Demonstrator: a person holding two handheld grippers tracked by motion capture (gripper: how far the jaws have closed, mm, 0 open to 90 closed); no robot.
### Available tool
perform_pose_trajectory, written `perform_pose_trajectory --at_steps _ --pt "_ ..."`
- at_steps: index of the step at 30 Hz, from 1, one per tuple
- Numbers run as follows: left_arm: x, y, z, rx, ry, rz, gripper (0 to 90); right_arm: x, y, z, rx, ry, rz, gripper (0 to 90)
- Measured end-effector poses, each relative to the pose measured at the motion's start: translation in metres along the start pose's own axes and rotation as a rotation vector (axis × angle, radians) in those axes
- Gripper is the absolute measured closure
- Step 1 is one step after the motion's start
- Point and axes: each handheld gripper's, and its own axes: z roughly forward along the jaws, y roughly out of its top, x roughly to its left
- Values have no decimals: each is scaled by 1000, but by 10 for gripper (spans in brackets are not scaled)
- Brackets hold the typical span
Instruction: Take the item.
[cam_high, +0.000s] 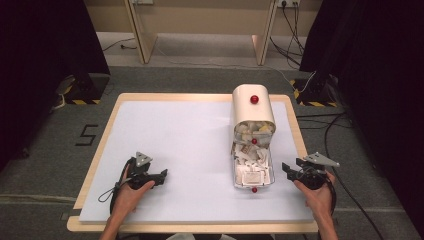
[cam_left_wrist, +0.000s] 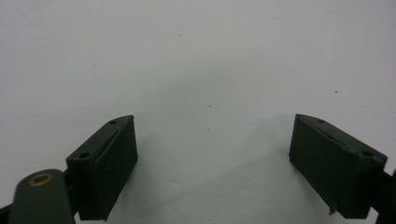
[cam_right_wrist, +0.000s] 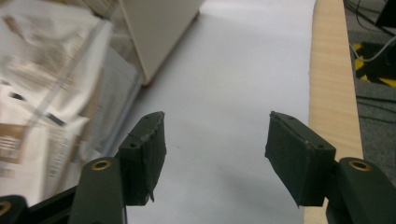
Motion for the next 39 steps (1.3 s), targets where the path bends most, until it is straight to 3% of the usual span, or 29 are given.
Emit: perform_pose_trajectory --at_steps 8,13,20,21,32,39 --pt "0 0 0 -1 -1 -1 142 15 20 -28 -92 73 -25 424" --pt "0 0 0 0 -2 -1 140 26 25 -37 -108 132 -37 439" --pt "-1 0 0 6 -6 -18 140 44 31 -43 -117 185 -97 466" --pt "0 0 0 1 -3 0 140 46 31 -43 -116 191 -100 468" --pt "0 0 0 1 -5 -1 136 91 31 -23 -45 351 -247 489" --pt "1 0 0 2 -5 -1 135 100 31 -7 -11 382 -273 506"
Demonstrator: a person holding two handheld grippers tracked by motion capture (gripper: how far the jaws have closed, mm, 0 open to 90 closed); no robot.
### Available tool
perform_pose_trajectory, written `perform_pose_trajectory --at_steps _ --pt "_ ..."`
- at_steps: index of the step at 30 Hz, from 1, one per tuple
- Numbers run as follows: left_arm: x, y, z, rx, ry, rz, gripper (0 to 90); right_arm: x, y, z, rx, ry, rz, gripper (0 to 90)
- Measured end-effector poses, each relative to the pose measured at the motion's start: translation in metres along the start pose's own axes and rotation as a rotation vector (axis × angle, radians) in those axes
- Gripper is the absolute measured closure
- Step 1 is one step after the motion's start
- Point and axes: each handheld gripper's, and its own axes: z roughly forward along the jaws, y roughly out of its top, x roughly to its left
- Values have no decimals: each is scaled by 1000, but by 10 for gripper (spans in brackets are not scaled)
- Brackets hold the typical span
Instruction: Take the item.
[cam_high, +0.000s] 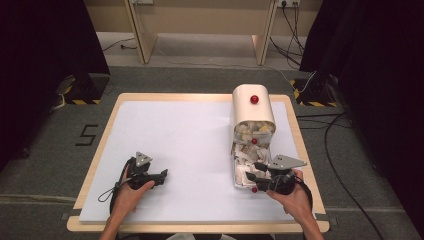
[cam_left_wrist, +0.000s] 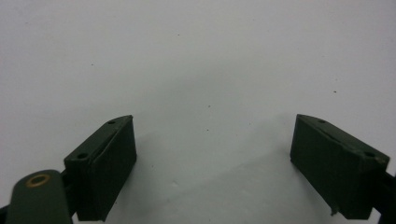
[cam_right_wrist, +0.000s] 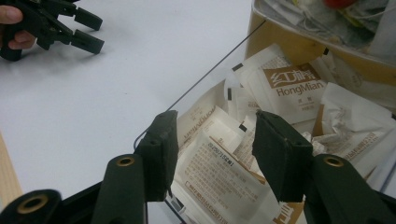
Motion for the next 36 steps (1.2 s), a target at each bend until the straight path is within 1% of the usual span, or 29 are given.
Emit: perform_pose_trajectory --at_steps 4,10,14,19,20,21,24,27,31,33,34,36 --pt "0 0 0 0 0 0 135 -4 -2 7 16 5 10 521" --pt "0 0 0 0 0 0 135 -9 -6 11 41 10 7 548" --pt "0 0 0 0 0 0 134 -10 -8 11 60 29 -8 591" --pt "0 0 0 0 0 0 134 -10 -9 4 70 57 -25 675" --pt "0 0 0 0 0 0 134 -10 -9 4 70 57 -25 675" --pt "0 0 0 -1 0 0 134 -11 -10 2 79 65 -38 701" --pt "0 0 0 -1 0 0 134 -12 -10 0 85 80 -46 724" --pt "0 0 0 -1 0 1 134 -12 -11 -1 86 84 -64 753" --pt "0 0 0 -1 0 0 134 -10 -13 1 108 88 -92 815" --pt "0 0 0 -1 0 1 134 -9 -12 1 102 91 -96 867" --pt "0 0 0 0 0 0 135 -8 -12 1 102 92 -94 878" --pt "0 0 0 0 0 1 135 -7 -11 0 82 98 -94 892"
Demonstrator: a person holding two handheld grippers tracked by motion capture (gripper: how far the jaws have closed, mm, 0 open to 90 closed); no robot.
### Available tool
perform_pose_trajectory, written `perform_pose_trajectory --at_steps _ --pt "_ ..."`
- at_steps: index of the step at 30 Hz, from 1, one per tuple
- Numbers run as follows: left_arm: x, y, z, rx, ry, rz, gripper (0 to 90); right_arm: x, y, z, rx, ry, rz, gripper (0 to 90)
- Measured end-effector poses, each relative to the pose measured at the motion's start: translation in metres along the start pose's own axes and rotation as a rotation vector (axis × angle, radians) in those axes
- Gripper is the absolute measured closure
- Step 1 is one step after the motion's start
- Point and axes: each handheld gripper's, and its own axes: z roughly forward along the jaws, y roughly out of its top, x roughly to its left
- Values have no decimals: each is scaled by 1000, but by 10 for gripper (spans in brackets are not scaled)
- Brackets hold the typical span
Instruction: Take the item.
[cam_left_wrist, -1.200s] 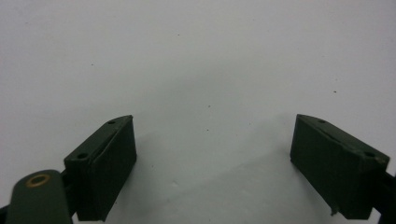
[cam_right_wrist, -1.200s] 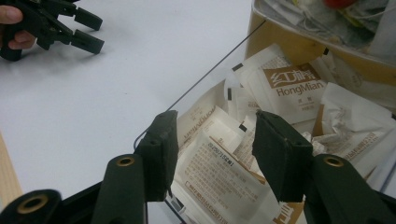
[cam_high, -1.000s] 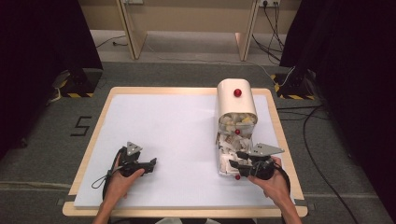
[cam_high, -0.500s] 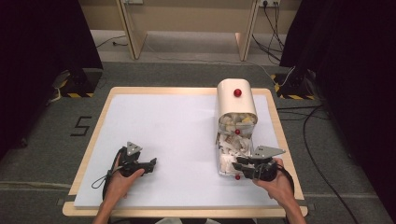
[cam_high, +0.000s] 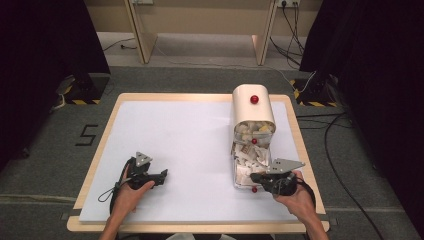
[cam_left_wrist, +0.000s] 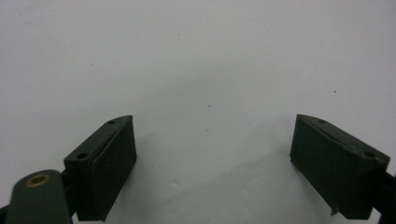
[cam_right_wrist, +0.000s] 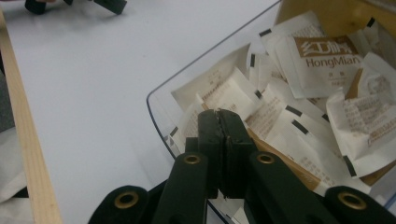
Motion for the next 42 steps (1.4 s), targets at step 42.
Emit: perform_pose_trajectory --at_steps 42 --pt "0 0 0 -3 0 -4 134 -12 22 -59 -253 -162 101 897"
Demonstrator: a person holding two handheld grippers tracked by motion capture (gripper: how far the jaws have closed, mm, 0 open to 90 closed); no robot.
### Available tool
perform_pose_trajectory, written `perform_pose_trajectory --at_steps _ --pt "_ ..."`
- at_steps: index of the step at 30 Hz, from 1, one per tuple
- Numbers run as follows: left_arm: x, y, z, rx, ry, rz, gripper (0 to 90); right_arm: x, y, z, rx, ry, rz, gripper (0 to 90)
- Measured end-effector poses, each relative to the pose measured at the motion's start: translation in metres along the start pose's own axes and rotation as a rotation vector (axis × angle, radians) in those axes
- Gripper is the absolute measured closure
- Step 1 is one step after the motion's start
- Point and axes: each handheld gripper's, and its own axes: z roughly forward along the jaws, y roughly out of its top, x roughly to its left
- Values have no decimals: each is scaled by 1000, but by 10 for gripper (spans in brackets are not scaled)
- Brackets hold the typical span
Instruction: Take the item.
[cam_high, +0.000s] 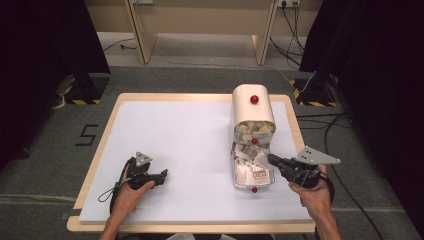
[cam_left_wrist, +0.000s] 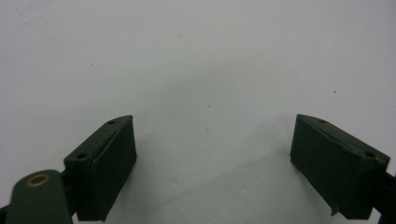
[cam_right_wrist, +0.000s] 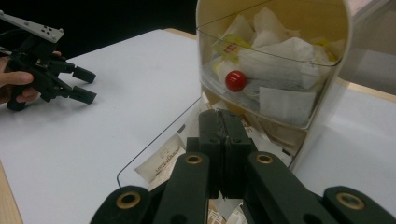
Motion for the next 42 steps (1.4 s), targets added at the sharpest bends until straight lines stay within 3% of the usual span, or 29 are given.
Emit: perform_pose_trajectory --at_steps 12,22,33,42 --pt "0 0 0 0 0 0 134 -17 -2 -17 -34 -69 42 898" --pt "0 0 0 4 0 4 134 -33 -11 -24 -22 -129 78 898" --pt "0 0 0 3 0 3 134 -58 -33 -28 5 -196 152 898" --pt "0 0 0 3 0 3 134 -67 -46 -24 44 -234 185 898"
